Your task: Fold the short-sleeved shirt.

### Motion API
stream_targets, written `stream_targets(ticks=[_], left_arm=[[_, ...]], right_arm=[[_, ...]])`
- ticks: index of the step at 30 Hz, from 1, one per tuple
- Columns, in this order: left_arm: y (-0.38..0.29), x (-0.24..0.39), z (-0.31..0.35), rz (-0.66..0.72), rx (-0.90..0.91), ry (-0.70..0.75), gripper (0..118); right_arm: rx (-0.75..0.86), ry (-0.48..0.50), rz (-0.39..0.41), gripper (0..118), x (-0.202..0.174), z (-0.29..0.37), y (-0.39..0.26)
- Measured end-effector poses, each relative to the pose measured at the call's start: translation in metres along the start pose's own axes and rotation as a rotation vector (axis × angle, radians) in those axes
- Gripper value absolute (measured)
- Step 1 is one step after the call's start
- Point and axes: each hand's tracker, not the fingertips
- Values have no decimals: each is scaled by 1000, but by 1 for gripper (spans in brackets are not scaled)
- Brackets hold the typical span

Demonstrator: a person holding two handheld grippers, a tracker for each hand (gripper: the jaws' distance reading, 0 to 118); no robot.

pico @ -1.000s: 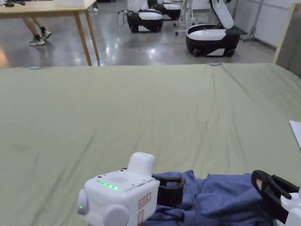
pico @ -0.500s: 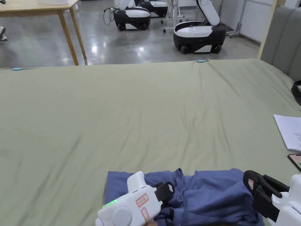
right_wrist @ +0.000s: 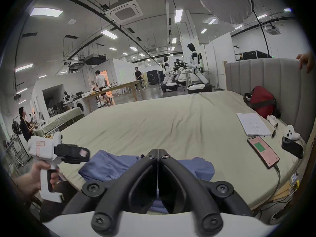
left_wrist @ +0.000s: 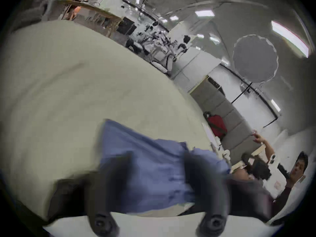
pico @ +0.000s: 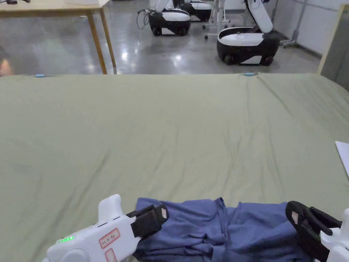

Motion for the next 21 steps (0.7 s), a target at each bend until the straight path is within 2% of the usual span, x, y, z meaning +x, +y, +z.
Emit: stream_targets(ticks=[1,2,4,7,9,11,12,13,14,15,16,18,21], left_arm=[[5,-11,9,-1,-31,37,104],[7,-21,16,7,-46,40,114],[13,-43,23,99,-44,8,113],[11,-81,14,346,-125,-130,113],[0,-102,-3,512,-159,-331,113],[-5,-97,-16,521,-87,-348,112],[-7,-94,-21,545,-73,-364,104],[-11,-93,-29,604,-66,-374,65],[-15,-94,-38,664,-93,-347,15],[-17,-94,-49,713,-106,-279,9],[-25,-95,-58,730,-129,-177,8],[-27,-93,-53,666,-52,-277,8],[-13,-92,-29,599,-28,-184,7]], right_arm=[[0,7,5,2,-3,-2,1],[-2,15,8,2,-5,-4,2],[-3,21,16,2,-10,-8,3],[3,28,12,2,-14,-8,6],[8,28,18,2,-15,-6,8],[13,28,28,2,-15,-3,11],[18,25,33,2,-15,-2,13],[21,22,35,2,-15,0,15],[25,19,34,2,-14,1,16],[28,18,33,2,-13,3,18],[30,15,33,2,-13,4,18],[32,5,39,2,-11,6,19],[30,-4,49,2,-8,10,21]])
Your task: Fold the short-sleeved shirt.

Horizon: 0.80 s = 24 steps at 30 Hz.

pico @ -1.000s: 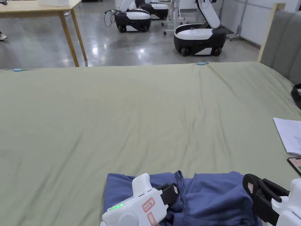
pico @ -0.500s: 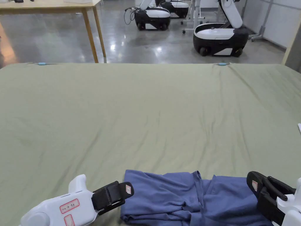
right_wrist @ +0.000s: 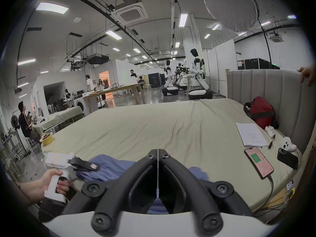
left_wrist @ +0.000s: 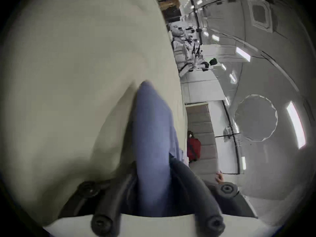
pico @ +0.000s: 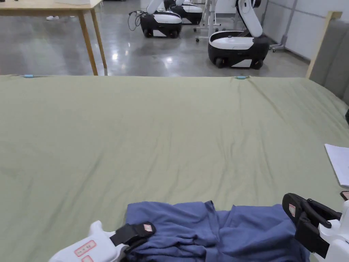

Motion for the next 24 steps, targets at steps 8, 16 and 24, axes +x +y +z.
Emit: stream_targets(ticks=[8,16,24], left_arm=[[36,53,86,-482,166,254,7],[-110,173,-17,-1165,-17,337,7],[-203,145,-157,-1320,-218,600,41]], right_arm=[[-4,-5,24,2,0,1,1],[-13,-24,34,2,-3,1,0],[-40,-52,22,2,9,13,-8]])
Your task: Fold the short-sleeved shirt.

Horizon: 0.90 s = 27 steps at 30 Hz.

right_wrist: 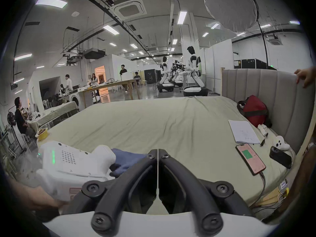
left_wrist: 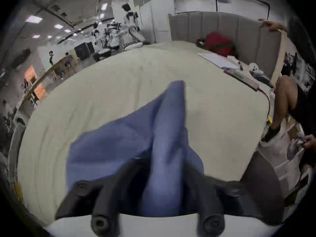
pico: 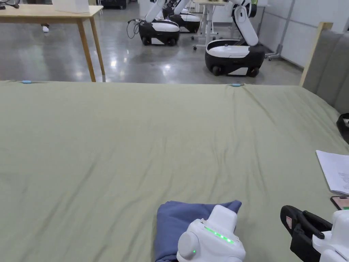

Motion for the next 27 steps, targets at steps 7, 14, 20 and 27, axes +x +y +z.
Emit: stream_targets(ticks=[7,14,20,27], left_arm=[[15,-80,71,438,224,-349,107],[0,-133,61,731,160,-402,25],[-19,-50,32,663,-1,-605,7],[-27,-21,7,690,-4,-560,6]], right_arm=[[-11,17,-16,2,7,-1,-1],[-46,35,-53,2,4,-9,-15],[-76,42,-88,2,6,-18,-22],[-72,93,-229,2,6,-28,-29]])
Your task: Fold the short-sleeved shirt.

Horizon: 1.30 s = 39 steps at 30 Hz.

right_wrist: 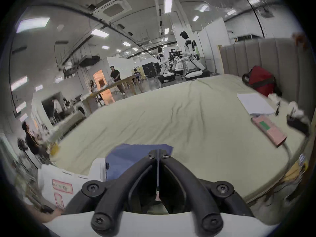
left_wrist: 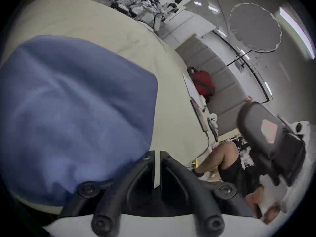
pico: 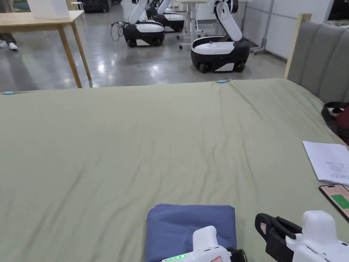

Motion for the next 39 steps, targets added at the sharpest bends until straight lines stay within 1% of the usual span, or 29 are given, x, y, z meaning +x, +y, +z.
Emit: stream_targets(ticks=[3,4,5,6,7,8,9,10,11,12,13,16,17,18,19,20,21,22,23,24,27,30,33,36,38,39], left_arm=[[7,1,41,-41,127,-3,6],[11,-3,59,-51,167,3,7],[15,-9,77,-56,205,9,10],[19,-17,94,-58,236,29,24],[24,-29,109,-54,265,59,68],[29,-41,123,-53,295,88,102],[34,-53,131,-48,287,126,118],[39,-67,138,-31,270,150,118],[45,-85,143,-5,243,150,118],[50,-96,145,-4,240,147,118],[54,-110,142,70,174,137,118],[68,-145,115,242,56,-70,118],[71,-154,98,306,-9,-235,118],[71,-155,88,322,-3,-306,118],[73,-152,76,310,-20,-372,118],[77,-145,65,280,-44,-326,118],[79,-138,62,273,-20,-227,116],[83,-133,65,265,-5,-197,81],[87,-130,68,250,10,-136,22],[88,-133,74,234,8,-119,24],[96,-154,114,219,43,-85,24],[109,-193,186,190,113,2,24],[128,-248,270,148,180,131,24],[146,-302,353,163,235,230,24],[154,-337,402,163,252,335,24],[156,-354,421,165,253,359,24]], right_arm=[[7,115,-158,2,2,-22,-6],[-12,150,-199,2,4,-35,-10],[-41,178,-233,2,6,-49,-14],[-67,202,-267,2,8,-62,-19],[-91,206,-282,2,10,-73,-23],[-131,191,-282,2,13,-84,-27],[-173,155,-273,2,15,-94,-30],[-205,120,-273,2,19,-102,-34],[-232,57,-284,2,24,-109,-38],[-233,66,-314,2,30,-112,-40],[-232,78,-346,2,34,-113,-43],[-210,96,-364,2,36,-110,-43],[-205,100,-357,2,34,-107,-43],[-199,101,-349,2,32,-106,-42],[-192,103,-340,2,31,-104,-40],[-184,105,-340,2,31,-103,-39],[-178,107,-342,2,31,-101,-38],[-172,111,-342,2,30,-98,-36],[-162,116,-338,2,28,-96,-34],[-154,121,-331,2,25,-93,-32],[-143,133,-283,2,14,-85,-24],[-127,150,-267,2,0,-78,-20],[-125,177,-243,2,-16,-78,-17],[-130,189,-204,2,-34,-81,-17],[-130,201,-201,2,-43,-85,-20],[-133,206,-198,2,-47,-87,-21]])
